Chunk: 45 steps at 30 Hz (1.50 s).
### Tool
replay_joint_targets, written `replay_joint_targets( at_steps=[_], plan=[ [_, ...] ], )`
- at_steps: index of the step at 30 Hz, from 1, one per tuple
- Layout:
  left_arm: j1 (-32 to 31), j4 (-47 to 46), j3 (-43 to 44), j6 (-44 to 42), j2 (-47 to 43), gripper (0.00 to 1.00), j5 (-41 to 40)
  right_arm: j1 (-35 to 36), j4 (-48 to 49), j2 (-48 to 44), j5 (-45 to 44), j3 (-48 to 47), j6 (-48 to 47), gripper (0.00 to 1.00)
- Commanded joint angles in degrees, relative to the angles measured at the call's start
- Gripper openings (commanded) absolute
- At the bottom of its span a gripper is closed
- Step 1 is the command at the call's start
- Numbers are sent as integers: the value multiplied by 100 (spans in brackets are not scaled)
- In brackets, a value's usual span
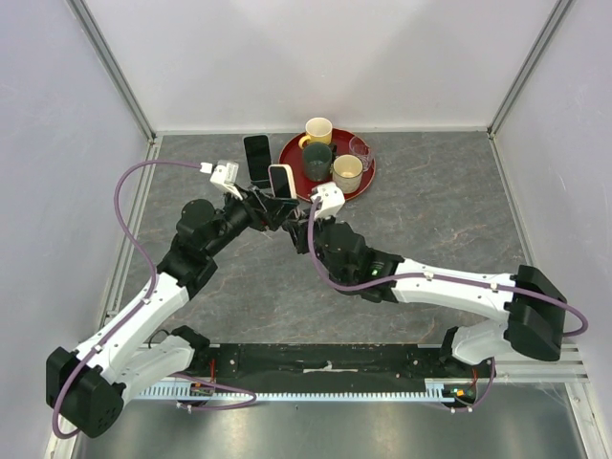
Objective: Place the phone on the phone stand
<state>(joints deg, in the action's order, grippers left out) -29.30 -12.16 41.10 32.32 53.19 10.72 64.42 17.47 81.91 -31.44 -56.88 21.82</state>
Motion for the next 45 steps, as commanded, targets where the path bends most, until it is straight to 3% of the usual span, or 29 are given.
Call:
replay_joint_targets(
  at_steps=[1, 4, 11, 15, 19, 24, 35, 41, 45],
  plan=[
    [-58, -1507, 21, -68, -98, 74, 1502, -35, 143, -630, -152, 247, 50, 0],
    [-50, -1779, -93, -67, -186, 87, 1958, -149, -138, -1211, 6, 484, 102, 0],
    [-50, -3632, -384, 450, -134, 90, 3680, -826, -1261, -3232, 788, 1101, 43, 0],
    [-50, -4380, -314, 960, 270, 90, 4393, -949, -2150, -4215, 1874, 890, -310, 0],
    [-76, -5216, -208, 1837, 753, 90, 4913, -940, -2494, -4710, 3326, 810, -302, 0],
    [-242, -6253, -190, 2542, 1071, 89, 5309, -940, -2407, -4947, 3873, 1065, 84, 0],
    [-814, -5217, -129, 1849, 948, 89, 5256, -940, -1459, -4429, 4945, 1302, 85, 0],
    [-814, -5121, -129, 1787, 913, 81, 5203, -940, -1079, -4359, 4955, 1452, 120, 0],
    [-788, -4752, -102, 1393, 781, 73, 5186, -949, -1386, -4525, 4438, 1373, -37, 0]
  ],
)
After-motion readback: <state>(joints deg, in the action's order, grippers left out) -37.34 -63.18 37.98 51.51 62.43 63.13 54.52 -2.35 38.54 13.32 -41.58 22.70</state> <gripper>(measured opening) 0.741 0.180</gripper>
